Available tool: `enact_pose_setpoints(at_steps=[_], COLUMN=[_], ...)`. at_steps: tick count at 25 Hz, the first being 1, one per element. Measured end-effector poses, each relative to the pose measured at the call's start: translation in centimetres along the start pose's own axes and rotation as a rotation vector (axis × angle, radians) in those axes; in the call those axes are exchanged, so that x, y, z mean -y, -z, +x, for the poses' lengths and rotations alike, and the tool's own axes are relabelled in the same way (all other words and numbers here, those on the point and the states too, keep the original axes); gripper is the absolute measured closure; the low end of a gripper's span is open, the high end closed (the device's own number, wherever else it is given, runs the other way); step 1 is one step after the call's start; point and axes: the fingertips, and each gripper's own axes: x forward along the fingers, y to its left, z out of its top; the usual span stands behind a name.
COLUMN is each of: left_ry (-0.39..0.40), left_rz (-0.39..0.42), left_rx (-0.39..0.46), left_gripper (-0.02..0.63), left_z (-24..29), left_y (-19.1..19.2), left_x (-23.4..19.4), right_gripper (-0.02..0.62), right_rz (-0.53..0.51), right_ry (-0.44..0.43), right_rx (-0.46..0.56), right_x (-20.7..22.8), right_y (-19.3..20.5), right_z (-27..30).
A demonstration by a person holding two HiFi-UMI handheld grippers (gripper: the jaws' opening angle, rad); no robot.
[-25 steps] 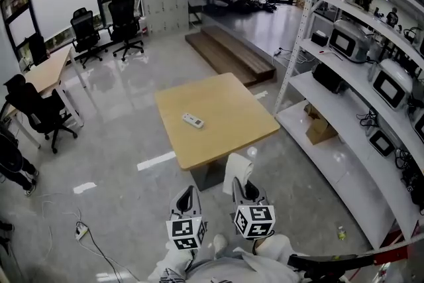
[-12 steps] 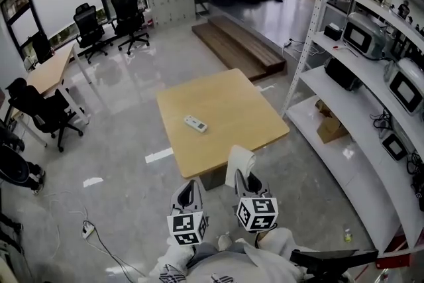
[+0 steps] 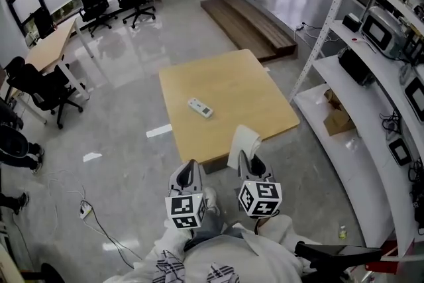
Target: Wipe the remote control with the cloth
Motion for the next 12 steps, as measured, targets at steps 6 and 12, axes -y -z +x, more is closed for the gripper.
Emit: enact_pose_setpoints(at_steps=[6, 12], left_ry=[0.000, 0.010], left_rz=[-0.014, -0.023], left_rx=[0.002, 0.007], left_gripper=[0.604, 0.604], left_z=[3.8, 7.8], left_y=[-0.7, -2.0], left_x=[-1.1, -2.3], right_gripper=[0.506, 0.506], right_rz=[-0.011, -0.026], right_ry=[-0.001, -0.007], right_rx=[-0.004, -0.007], right_x=[0.7, 0.9], right_y=[-0.7, -1.8], right_z=[3.2, 7.4])
